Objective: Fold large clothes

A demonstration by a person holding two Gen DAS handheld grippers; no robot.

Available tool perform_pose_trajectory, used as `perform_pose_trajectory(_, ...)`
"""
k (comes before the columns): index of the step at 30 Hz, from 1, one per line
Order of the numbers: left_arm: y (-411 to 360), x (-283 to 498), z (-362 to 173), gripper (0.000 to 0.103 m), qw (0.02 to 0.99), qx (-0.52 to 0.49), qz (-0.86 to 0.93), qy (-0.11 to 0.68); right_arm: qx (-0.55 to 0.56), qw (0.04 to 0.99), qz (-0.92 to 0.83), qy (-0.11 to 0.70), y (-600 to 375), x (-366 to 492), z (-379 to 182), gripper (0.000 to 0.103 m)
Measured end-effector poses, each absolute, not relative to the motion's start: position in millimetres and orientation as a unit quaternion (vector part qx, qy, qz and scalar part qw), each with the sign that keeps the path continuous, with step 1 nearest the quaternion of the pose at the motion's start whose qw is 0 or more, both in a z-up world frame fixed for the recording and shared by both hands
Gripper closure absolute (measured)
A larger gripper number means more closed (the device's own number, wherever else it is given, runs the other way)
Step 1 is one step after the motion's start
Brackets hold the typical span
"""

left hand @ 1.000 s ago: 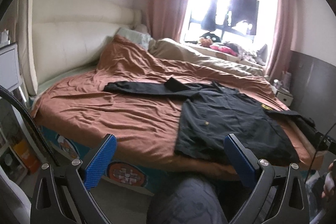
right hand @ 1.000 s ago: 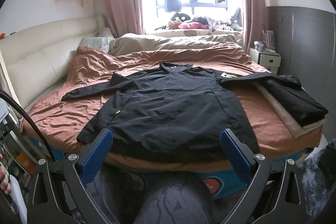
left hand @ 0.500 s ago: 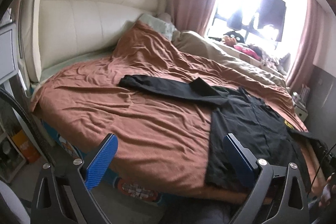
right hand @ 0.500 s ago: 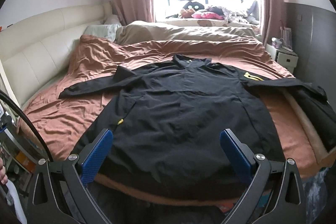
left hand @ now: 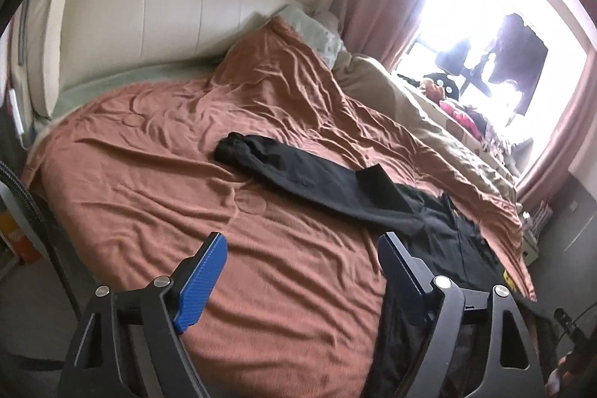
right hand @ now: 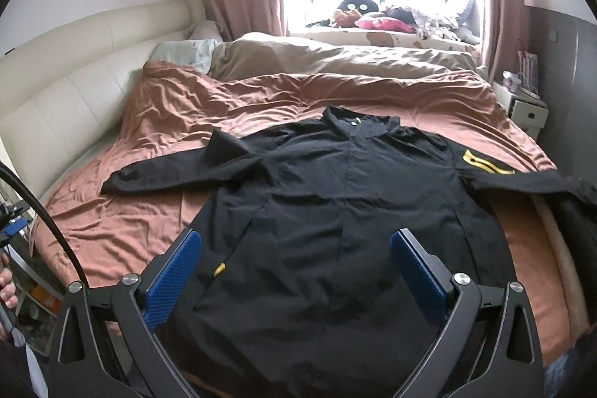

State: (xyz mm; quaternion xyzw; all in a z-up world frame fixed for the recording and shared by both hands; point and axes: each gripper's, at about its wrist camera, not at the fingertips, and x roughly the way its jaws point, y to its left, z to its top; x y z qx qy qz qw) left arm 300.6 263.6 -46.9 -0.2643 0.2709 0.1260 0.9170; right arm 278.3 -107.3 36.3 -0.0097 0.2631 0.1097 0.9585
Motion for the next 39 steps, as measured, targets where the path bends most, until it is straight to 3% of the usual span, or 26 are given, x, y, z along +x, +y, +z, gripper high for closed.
perform_pose_trajectory(14,313.8,434.4,-102.2,0.030,0.879,-0.330,0.121,0.322,0.004,0.939,0.124,0.321,-83.7,406.1,15.9,0.053)
perform_pose_trajectory(17,324.3,457.8,-118.9,0.032,0.867,-0.346,0.124,0.336,0.005,0.935,0.126,0.332,-76.5,437.0,9.6,0.059)
perform_pose_trajectory(27,357.6,530.5,-183.6,0.038,0.830,-0.385,0.153,0.374,0.042,0.922,0.132,0.362,-54.1,520.1,-15.9,0.065)
perform_pose_trajectory(30,370.3,551.6,-207.7,0.067,0.808,-0.406,0.169,0.391,0.054,0.917,0.136,0.372,-44.9,543.2,-23.7,0.067)
perform_pose_trajectory(31,371.2,553.8,-210.8,0.087,0.806,-0.413,0.168,0.390,0.060,0.913,0.138,0.378,-41.2,552.6,-28.0,0.068)
perform_pose_trajectory(32,373.0,555.9,-212.4,0.097,0.806,-0.418,0.166,0.386,0.067,0.911,0.139,0.383,-39.4,563.2,-31.8,0.070)
perform_pose_trajectory(39,368.5,557.4,-152.6,0.100,0.853,-0.377,0.134,0.336,0.114,0.888,0.151,0.418,-26.0,624.7,-61.2,0.083)
